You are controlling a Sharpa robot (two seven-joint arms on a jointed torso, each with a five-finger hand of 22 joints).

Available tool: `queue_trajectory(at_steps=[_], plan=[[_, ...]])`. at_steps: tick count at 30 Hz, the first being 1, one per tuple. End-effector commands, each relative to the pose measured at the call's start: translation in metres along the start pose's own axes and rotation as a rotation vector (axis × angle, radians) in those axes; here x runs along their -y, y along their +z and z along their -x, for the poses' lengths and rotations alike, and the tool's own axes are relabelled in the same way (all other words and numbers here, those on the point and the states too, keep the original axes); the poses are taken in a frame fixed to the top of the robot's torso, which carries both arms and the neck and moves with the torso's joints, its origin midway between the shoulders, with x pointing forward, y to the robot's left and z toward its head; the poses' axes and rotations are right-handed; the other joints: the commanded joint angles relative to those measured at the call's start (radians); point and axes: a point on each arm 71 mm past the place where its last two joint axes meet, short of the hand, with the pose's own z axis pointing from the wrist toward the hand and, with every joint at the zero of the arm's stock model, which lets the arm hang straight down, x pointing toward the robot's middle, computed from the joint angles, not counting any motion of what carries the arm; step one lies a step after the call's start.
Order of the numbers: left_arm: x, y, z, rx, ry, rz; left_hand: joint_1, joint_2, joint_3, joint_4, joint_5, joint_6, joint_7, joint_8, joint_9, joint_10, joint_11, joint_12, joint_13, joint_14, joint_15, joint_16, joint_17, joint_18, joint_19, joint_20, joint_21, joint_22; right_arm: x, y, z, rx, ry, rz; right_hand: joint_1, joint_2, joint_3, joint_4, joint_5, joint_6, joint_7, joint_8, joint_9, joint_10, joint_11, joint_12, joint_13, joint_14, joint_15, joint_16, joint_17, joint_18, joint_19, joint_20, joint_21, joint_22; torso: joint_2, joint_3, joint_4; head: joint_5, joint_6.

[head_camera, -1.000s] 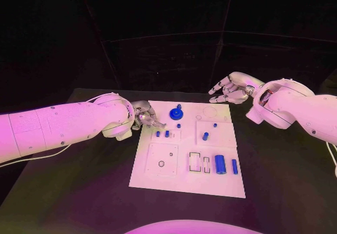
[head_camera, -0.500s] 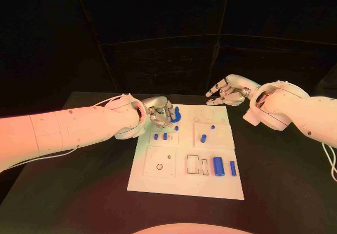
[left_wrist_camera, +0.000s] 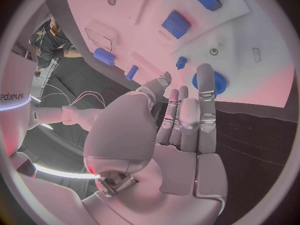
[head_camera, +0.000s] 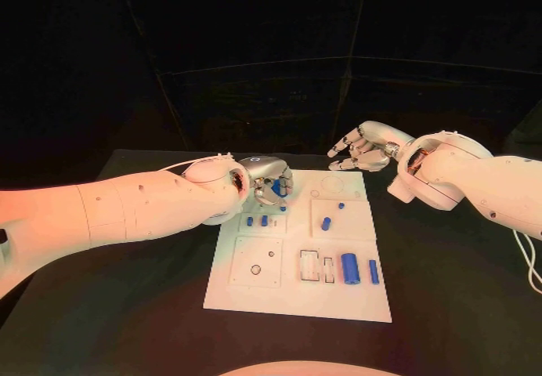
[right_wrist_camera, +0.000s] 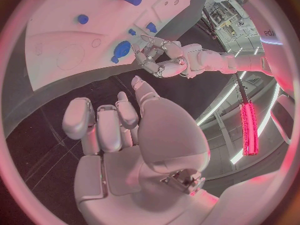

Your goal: Assemble the parts on the task board

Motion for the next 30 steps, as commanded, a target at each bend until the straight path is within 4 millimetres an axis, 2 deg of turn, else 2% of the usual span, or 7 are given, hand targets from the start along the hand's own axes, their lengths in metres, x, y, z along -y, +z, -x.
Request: queue_trajectory(at_steps=[1, 5, 11, 19, 25, 30], plan=[[0.002, 0.003, -0.004, -0.036, 0.096, -0.022, -0.005, -0.014, 0.008, 0.003, -0.002, 0.023, -0.004, -0.015, -0.014, 0.017, -0.006, -0.017, -0.023, 0.039, -0.004, 0.066, 0.059, -0.016, 0.054, -0.004, 0.105, 0.106, -0.002, 0.001, 0.001, 0.006, -0.002, 0.013, -0.003, 0.004, -0.008, 0.000, -0.004, -0.004, 0.000, 0.003, -0.001, -0.008, 0.000, -0.004, -0.001, 0.019, -0.007, -0.006, 0.000, 0.012, -0.004, -0.001, -0.005, -0.001, 0.000, -0.0002, 0.0010, -0.002, -0.001], [0.002, 0.006, -0.009, -0.064, 0.120, -0.016, -0.009, -0.019, 0.011, 0.006, -0.001, 0.040, -0.007, -0.031, -0.028, 0.029, -0.009, -0.038, -0.050, 0.068, -0.005, 0.118, 0.106, -0.033, 0.097, -0.007, 0.204, 0.207, -0.003, 0.001, 0.001, 0.005, -0.004, 0.014, -0.003, 0.004, -0.008, 0.000, -0.004, -0.004, 0.000, 0.003, -0.001, -0.008, 0.000, -0.004, -0.001, 0.019, -0.007, -0.006, 0.000, 0.012, -0.004, -0.001, -0.005, -0.001, 0.000, 0.0002, 0.0006, -0.003, -0.002], [0.001, 0.010, -0.014, -0.094, 0.139, -0.005, -0.015, -0.025, 0.005, 0.010, -0.002, 0.054, -0.008, -0.048, -0.041, 0.035, -0.008, -0.062, -0.076, 0.088, -0.006, 0.157, 0.143, -0.048, 0.127, -0.008, 0.284, 0.291, -0.003, 0.001, 0.001, 0.006, -0.006, 0.015, -0.003, 0.004, -0.008, 0.000, -0.004, -0.004, 0.000, 0.003, -0.001, -0.008, 0.000, -0.004, -0.001, 0.019, -0.007, -0.006, 0.000, 0.012, -0.004, -0.001, -0.005, -0.001, 0.000, 0.0002, 0.0016, -0.005, -0.004], [0.002, 0.013, -0.018, -0.117, 0.144, 0.001, -0.011, -0.020, 0.007, 0.011, -0.002, 0.067, -0.008, -0.063, -0.051, 0.050, -0.008, -0.079, -0.096, 0.098, -0.006, 0.173, 0.154, -0.058, 0.147, -0.009, 0.345, 0.356, -0.003, 0.001, 0.000, 0.005, -0.007, 0.016, -0.003, 0.004, -0.008, 0.000, -0.004, -0.004, 0.000, 0.003, -0.001, -0.008, 0.000, -0.004, -0.001, 0.019, -0.007, -0.006, 0.000, 0.012, -0.004, -0.001, -0.005, -0.001, 0.000, 0.0003, 0.0015, -0.007, -0.005], [0.003, 0.015, -0.020, -0.120, 0.145, 0.001, 0.008, -0.001, 0.028, 0.006, -0.002, 0.084, -0.010, -0.069, -0.056, 0.073, -0.011, -0.088, -0.109, 0.103, -0.009, 0.183, 0.161, -0.066, 0.160, -0.010, 0.387, 0.402, -0.004, 0.001, 0.000, 0.004, -0.007, 0.016, -0.003, 0.004, -0.008, 0.000, -0.004, -0.004, 0.000, 0.003, -0.001, -0.008, 0.000, -0.004, -0.001, 0.019, -0.007, -0.006, 0.000, 0.012, -0.004, -0.001, -0.005, -0.001, 0.000, -0.0005, 0.0018, -0.009, -0.006], [0.004, 0.016, -0.021, -0.119, 0.144, -0.001, 0.017, 0.010, 0.045, 0.003, -0.002, 0.098, -0.011, -0.075, -0.060, 0.090, -0.013, -0.099, -0.120, 0.106, -0.011, 0.188, 0.164, -0.068, 0.163, -0.012, 0.404, 0.421, -0.004, 0.001, 0.000, 0.004, -0.008, 0.016, -0.003, 0.004, -0.008, 0.000, -0.004, -0.004, 0.000, 0.003, -0.001, -0.008, 0.000, -0.004, -0.001, 0.019, -0.007, -0.006, 0.000, 0.012, -0.004, -0.001, -0.005, -0.001, 0.000, 0.0004, 0.0020, -0.009, -0.006]])
